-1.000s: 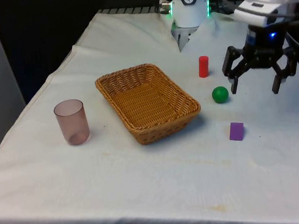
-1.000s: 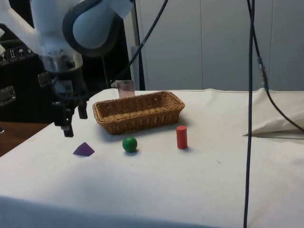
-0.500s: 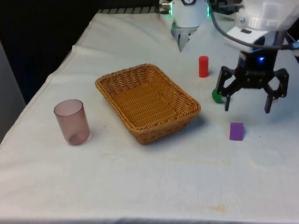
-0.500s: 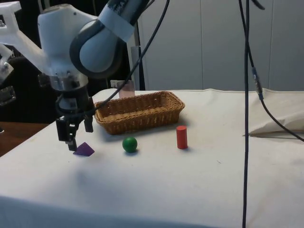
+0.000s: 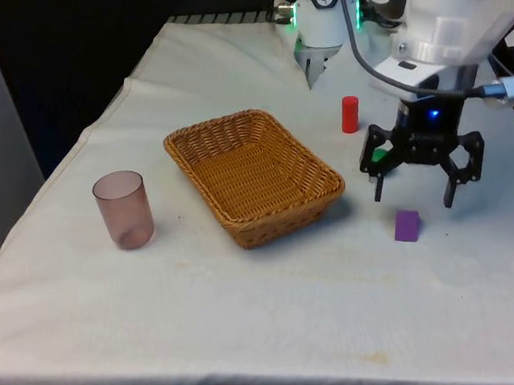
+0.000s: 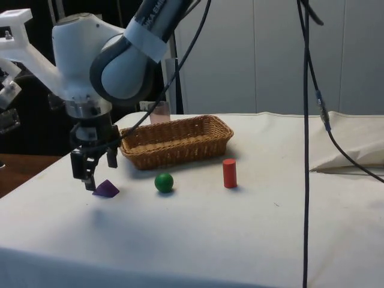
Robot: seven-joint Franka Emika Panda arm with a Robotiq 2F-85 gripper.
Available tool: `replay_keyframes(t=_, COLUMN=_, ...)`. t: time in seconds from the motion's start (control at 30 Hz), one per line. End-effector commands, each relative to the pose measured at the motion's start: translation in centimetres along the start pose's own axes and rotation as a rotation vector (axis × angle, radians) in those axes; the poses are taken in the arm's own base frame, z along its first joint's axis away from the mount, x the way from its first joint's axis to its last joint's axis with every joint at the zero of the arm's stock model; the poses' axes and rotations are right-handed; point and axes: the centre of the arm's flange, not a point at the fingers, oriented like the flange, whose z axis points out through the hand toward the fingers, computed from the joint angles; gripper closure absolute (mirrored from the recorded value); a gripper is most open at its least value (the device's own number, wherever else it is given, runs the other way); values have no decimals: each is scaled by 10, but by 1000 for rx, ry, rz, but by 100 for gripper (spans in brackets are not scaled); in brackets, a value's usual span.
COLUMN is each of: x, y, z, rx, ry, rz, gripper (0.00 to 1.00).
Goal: Pick up the triangular block and place it into the basket.
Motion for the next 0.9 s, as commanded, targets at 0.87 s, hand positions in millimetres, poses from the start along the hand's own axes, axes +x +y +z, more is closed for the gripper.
replay_keyframes(t=0.87, x=3, y=-5, z=19, rx=-7, ry=-1, rz=88, gripper=0)
